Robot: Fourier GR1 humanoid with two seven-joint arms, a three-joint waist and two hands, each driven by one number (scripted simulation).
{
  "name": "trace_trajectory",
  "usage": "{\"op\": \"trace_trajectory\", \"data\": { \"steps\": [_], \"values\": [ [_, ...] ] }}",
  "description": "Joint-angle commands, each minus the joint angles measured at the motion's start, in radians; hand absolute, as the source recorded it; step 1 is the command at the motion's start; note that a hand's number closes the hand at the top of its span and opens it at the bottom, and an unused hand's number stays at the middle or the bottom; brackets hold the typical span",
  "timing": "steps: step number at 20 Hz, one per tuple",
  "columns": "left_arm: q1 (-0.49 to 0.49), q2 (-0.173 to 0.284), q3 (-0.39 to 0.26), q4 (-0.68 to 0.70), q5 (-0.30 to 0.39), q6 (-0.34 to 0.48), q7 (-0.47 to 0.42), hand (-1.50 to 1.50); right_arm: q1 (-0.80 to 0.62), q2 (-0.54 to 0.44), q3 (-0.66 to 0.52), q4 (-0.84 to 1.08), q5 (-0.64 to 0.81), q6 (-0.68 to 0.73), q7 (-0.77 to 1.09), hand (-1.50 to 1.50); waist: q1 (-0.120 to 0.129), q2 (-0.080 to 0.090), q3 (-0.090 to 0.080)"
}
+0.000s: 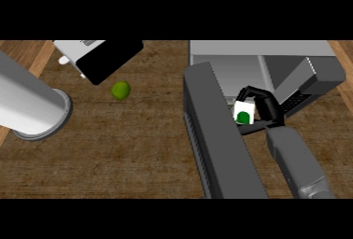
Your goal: Pick up the milk, place it into the microwave and close the microwave
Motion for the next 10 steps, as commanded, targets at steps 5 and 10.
{"op": "trace_trajectory", "data": {
  "steps": [5, 10],
  "values": [
    [-0.022, 0.004, 0.004, -0.032, 0.014, 0.038, 0.056, -1.50, -0.152, 0.056, 0.026, 0.004, 0.072, -0.188, 0.135, 1.50, 0.001, 0.001, 0.000],
    [-0.010, 0.043, 0.041, 0.055, 0.058, -0.054, 0.010, -1.50, -0.278, 0.043, 0.012, 0.183, 0.134, -0.287, 0.124, 1.50, 0.028, 0.009, 0.001]
  ]
}}
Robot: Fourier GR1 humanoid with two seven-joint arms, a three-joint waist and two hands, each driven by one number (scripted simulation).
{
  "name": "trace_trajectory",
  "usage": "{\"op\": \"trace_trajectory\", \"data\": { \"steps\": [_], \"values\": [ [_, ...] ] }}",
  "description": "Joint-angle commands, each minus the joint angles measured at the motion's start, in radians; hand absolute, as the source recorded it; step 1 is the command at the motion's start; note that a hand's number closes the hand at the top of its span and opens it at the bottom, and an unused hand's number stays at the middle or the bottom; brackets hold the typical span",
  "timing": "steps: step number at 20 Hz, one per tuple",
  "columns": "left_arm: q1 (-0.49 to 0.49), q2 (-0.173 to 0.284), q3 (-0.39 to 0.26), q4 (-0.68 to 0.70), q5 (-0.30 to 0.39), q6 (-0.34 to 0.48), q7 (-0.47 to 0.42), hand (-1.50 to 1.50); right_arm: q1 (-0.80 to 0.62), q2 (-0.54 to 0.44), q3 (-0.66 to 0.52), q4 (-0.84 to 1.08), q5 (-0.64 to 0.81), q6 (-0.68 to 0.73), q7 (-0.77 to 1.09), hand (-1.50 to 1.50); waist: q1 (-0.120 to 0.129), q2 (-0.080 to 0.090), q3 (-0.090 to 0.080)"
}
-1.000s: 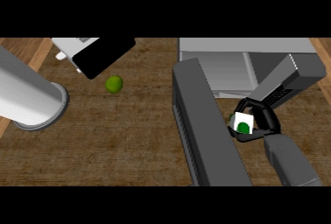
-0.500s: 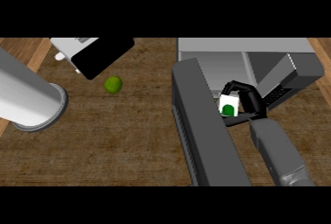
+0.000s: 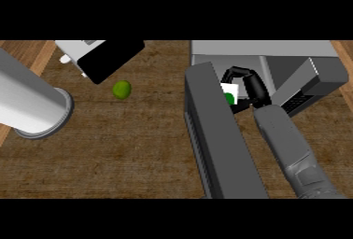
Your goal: Pick up the milk, place it into the microwave and close the microwave
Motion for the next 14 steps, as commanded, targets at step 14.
{"op": "trace_trajectory", "data": {
  "steps": [14],
  "values": [
    [-0.080, -0.004, -0.035, 0.046, -0.052, -0.023, -0.025, -1.50, -0.283, 0.001, -0.063, 0.291, 0.082, -0.346, 0.076, 1.50, 0.080, 0.038, 0.003]
  ]
}}
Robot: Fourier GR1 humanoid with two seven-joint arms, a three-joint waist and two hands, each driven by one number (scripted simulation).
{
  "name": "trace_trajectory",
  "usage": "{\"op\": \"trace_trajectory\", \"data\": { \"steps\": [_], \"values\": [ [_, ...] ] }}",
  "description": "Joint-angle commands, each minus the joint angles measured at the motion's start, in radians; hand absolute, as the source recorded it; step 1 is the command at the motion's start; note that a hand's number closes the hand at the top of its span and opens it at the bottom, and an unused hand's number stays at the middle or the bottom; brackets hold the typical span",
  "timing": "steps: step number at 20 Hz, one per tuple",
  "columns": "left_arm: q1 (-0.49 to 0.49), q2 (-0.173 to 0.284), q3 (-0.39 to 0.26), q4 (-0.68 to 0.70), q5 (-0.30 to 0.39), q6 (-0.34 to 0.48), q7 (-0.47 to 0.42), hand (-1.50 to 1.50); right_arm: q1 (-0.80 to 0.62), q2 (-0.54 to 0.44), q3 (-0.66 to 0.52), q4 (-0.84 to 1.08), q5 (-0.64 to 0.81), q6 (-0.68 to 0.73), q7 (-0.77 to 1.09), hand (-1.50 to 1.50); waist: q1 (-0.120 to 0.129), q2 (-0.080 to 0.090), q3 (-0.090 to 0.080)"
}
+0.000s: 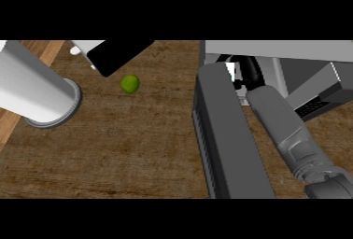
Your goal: Pick up the milk, place it into the microwave and close the microwave
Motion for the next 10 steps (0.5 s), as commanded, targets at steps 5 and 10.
{"op": "trace_trajectory", "data": {
  "steps": [5, 10],
  "values": [
    [-0.025, 0.020, -0.008, 0.012, -0.013, -0.002, 0.012, -1.50, -0.062, -0.056, -0.008, 0.036, 0.036, -0.199, -0.016, 1.50, 0.034, 0.015, 0.001],
    [-0.041, -0.005, -0.048, 0.032, -0.041, -0.017, -0.002, -1.50, -0.083, -0.048, 0.011, 0.072, 0.071, -0.306, -0.002, 1.50, 0.060, 0.029, 0.001]
  ]
}}
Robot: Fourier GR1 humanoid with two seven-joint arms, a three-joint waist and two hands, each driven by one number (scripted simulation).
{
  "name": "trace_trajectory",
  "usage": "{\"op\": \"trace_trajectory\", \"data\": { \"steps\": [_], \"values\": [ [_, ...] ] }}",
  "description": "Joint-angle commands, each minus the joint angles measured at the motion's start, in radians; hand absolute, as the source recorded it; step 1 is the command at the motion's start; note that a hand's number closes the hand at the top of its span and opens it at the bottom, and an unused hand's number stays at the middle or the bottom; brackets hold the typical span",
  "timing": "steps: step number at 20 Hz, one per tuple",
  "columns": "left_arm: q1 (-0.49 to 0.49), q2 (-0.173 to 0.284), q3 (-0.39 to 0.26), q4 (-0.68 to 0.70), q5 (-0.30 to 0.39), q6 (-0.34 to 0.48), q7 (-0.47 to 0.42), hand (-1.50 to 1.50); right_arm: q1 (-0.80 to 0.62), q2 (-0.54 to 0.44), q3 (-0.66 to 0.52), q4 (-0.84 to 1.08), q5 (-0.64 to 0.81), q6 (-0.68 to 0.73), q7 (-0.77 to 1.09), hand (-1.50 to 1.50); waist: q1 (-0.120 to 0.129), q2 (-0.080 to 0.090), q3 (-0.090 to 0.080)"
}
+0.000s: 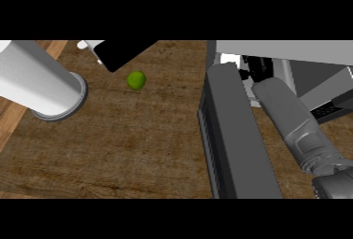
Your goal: Pick up the milk, place it into the microwave and close the microwave
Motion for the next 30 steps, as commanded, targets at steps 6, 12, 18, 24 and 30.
{"op": "trace_trajectory", "data": {
  "steps": [6, 12, 18, 24, 30],
  "values": [
    [-0.031, 0.000, -0.021, 0.024, -0.028, 0.002, 0.001, -1.50, -0.001, -0.059, 0.035, 0.079, 0.065, -0.153, 0.046, 1.50, 0.023, 0.017, 0.000],
    [-0.063, 0.035, -0.005, 0.033, -0.055, 0.005, -0.005, -1.50, 0.005, -0.087, 0.070, 0.130, 0.108, -0.294, 0.158, -1.50, 0.037, 0.023, 0.002],
    [-0.085, 0.031, -0.032, 0.058, -0.085, 0.007, 0.003, -1.50, -0.001, -0.049, 0.062, 0.083, 0.099, -0.181, 0.056, -1.50, 0.030, 0.021, 0.004],
    [-0.101, 0.043, -0.086, 0.087, -0.102, -0.045, 0.001, -1.50, -0.012, -0.032, 0.049, 0.082, 0.084, -0.066, 0.009, -1.50, 0.022, 0.017, 0.003],
    [-0.102, 0.028, -0.131, 0.078, -0.106, -0.068, 0.003, -1.50, 0.012, -0.040, -0.018, 0.065, 0.011, 0.108, -0.070, -1.50, 0.001, 0.005, 0.004]
  ]
}}
